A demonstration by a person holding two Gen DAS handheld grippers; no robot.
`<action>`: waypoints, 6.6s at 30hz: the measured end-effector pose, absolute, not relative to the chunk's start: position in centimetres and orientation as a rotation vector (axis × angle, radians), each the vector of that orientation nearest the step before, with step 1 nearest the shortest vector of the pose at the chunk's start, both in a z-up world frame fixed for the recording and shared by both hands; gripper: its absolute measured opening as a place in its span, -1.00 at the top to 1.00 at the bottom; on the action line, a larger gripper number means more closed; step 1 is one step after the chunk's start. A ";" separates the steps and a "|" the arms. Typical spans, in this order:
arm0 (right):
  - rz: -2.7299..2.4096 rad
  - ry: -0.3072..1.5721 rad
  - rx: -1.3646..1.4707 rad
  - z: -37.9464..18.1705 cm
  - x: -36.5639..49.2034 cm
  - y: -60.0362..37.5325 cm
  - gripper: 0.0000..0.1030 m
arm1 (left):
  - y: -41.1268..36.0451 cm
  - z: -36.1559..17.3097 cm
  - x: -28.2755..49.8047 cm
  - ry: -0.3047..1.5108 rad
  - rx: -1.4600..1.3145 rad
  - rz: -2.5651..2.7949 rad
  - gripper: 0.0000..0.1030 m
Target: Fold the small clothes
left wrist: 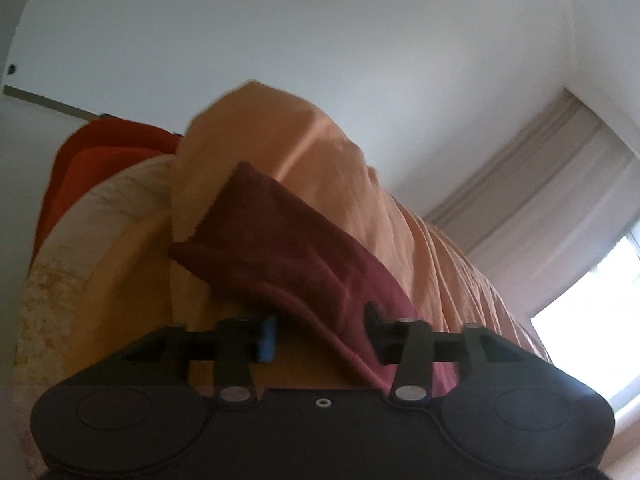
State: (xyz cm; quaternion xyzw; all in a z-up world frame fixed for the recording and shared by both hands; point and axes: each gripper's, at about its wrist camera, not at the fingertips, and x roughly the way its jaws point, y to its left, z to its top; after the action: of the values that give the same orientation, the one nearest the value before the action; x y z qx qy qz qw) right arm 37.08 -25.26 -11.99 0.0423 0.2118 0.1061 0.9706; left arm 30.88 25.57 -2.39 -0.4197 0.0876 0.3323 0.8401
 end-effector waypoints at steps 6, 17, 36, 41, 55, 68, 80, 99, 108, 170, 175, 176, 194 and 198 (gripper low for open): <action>0.217 0.426 0.093 -12.0 37.1 -25.4 -1.00 | 26.1 -2.2 30.3 0.162 -0.887 0.830 0.81; 0.229 0.421 0.117 -12.1 37.1 -25.7 -1.00 | 20.4 5.9 34.1 -0.027 -0.461 0.649 0.93; 0.277 0.375 0.232 -12.5 36.9 -27.2 -1.00 | -6.9 7.6 47.7 0.111 0.051 -0.264 0.93; 0.285 0.362 0.258 -12.6 36.7 -27.4 -0.99 | -10.0 2.9 50.3 0.243 0.005 -0.312 0.92; 0.285 0.351 0.285 -12.7 36.5 -27.7 -0.99 | -7.6 0.8 50.2 0.411 -0.108 -0.440 -0.51; 0.246 0.363 0.183 -9.9 36.9 -26.3 -1.00 | 0.8 2.5 45.2 0.376 0.079 -0.204 -0.98; 0.379 0.517 -0.024 -6.5 46.5 -20.3 -0.51 | 9.5 -0.9 45.5 0.470 0.167 0.047 -0.97; 0.531 0.196 0.271 9.8 48.8 -20.4 0.82 | 6.0 -1.0 48.9 0.437 0.327 -0.035 -0.84; 0.512 0.212 0.274 9.5 49.6 -20.7 0.82 | 4.3 -0.6 50.6 0.360 0.408 -0.069 -0.52; 0.126 0.445 -0.111 -10.2 47.1 -18.8 -1.00 | 14.2 -3.5 55.7 0.558 -0.109 0.284 -0.98; 0.175 0.450 -0.018 -9.3 46.5 -20.3 -1.00 | 15.1 -1.5 52.6 0.463 -0.217 0.278 -0.99; 0.190 0.452 0.020 -9.0 46.0 -20.8 -1.00 | 15.2 -1.1 51.8 0.448 -0.241 0.270 -0.98; 0.163 0.520 0.102 -11.4 30.7 -24.0 -0.99 | 9.0 -3.3 37.4 0.518 -0.189 0.051 -0.99; 0.150 0.476 0.035 -11.9 27.5 -23.9 -0.99 | 7.8 -4.0 34.7 0.521 -0.129 0.029 -0.99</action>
State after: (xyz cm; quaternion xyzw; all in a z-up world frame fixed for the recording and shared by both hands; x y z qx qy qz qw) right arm 27.50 -23.89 -11.89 0.0172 0.2357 0.0743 0.9688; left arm 34.67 7.82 -4.04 -0.0636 0.2572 0.0143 0.9641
